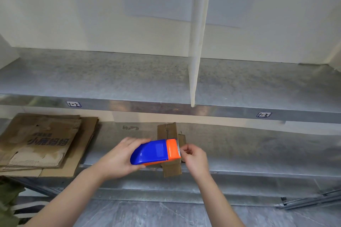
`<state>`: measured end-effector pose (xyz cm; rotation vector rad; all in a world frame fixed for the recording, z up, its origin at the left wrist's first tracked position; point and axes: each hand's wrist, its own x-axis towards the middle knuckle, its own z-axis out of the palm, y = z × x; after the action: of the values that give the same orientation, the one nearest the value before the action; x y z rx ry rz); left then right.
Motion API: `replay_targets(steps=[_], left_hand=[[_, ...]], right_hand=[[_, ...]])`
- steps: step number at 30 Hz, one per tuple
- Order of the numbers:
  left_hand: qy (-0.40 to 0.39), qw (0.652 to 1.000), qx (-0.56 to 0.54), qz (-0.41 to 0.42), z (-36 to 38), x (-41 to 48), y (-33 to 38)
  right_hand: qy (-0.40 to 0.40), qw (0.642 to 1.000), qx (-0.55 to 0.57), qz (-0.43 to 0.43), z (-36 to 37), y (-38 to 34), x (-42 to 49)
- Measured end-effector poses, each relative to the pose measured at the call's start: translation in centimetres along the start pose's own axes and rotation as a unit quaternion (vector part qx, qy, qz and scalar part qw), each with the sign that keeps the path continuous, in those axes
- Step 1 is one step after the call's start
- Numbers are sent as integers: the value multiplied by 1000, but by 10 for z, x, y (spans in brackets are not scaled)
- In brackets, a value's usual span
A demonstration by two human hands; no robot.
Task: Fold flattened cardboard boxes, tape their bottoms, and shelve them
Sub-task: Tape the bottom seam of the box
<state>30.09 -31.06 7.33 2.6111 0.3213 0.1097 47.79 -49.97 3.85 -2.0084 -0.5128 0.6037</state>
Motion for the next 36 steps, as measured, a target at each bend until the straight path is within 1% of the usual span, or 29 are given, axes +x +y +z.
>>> replay_targets(steps=[2,4,5,7,9,12,18,22,27,29,30,32,33,34,35,36], left_hand=[[8,1000,15,8,-4,-6,-7],[27,999,27,-4,-11,-21,-24],[32,999,28,-20,-16,-30,-34],[23,997,35,-60,-21,-43,-51],[-3,996,36,-86,-17,-46,-57],[-2,994,37,-103,-12,-45,-60],[-7,992,22,-128,-3,-39,-66],[-16,988,26,-152,13,-29,-72],[-13,990,45,-133,24,-14,-66],[-9,990,56,-125,23,-10,-65],[-6,991,57,-123,22,-9,-64],[0,992,59,-115,21,-8,-65],[0,992,62,-112,21,-6,-64],[0,992,67,-107,21,-5,-63],[0,992,72,-102,21,-3,-61],[-1,992,75,-97,21,-1,-61]], right_hand=[[33,999,-16,22,-6,5,1],[70,995,-45,53,-27,15,9],[69,994,-62,59,-39,21,12],[36,994,-88,58,-50,26,19],[15,993,-104,48,-43,27,26],[-1,992,-116,48,-28,31,33],[7,994,-89,62,-16,42,44],[-13,993,-85,79,0,54,53],[-18,992,-55,114,24,60,55],[-4,992,-41,122,29,60,53],[14,993,-45,109,29,61,53],[58,995,-52,57,23,56,50],[67,997,-27,28,20,52,49],[51,999,7,3,17,45,48],[8,999,31,-18,15,38,47],[-43,998,33,-34,16,33,47]])
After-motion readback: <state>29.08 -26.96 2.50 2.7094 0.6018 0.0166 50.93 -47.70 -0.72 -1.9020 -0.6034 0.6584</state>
